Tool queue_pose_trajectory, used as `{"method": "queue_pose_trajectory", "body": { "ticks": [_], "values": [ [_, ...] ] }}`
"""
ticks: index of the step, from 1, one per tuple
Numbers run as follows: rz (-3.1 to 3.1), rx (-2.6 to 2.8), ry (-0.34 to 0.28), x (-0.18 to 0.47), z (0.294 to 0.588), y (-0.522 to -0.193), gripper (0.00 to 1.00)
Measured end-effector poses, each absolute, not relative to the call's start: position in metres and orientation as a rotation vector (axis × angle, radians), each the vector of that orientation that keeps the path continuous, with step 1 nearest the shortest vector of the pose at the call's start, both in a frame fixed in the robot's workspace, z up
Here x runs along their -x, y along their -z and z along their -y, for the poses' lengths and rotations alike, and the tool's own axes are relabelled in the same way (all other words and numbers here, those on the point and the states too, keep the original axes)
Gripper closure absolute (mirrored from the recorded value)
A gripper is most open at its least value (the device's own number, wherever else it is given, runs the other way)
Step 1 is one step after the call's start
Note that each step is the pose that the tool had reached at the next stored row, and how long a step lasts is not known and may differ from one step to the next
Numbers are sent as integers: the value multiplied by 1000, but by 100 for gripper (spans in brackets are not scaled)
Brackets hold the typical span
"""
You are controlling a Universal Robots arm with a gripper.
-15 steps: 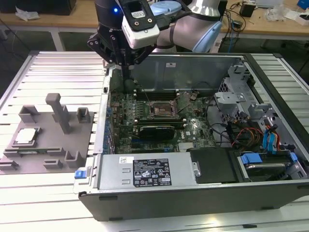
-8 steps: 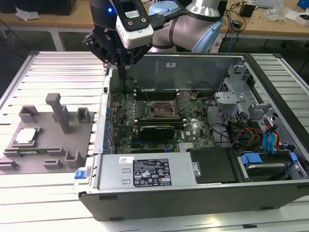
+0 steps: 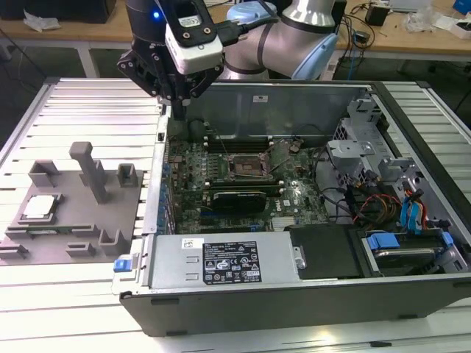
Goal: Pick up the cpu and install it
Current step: 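Reach for the cpu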
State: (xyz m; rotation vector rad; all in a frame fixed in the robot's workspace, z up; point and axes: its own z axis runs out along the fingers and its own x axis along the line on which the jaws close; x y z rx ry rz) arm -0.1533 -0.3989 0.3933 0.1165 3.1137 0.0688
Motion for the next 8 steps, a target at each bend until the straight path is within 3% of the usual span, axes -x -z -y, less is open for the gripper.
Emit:
{"method": "queue_pose_trajectory", "body": {
  "ticks": [8],
  "values": [
    [-3114, -117, -69, 163, 399, -393, 89]
  ]
}}
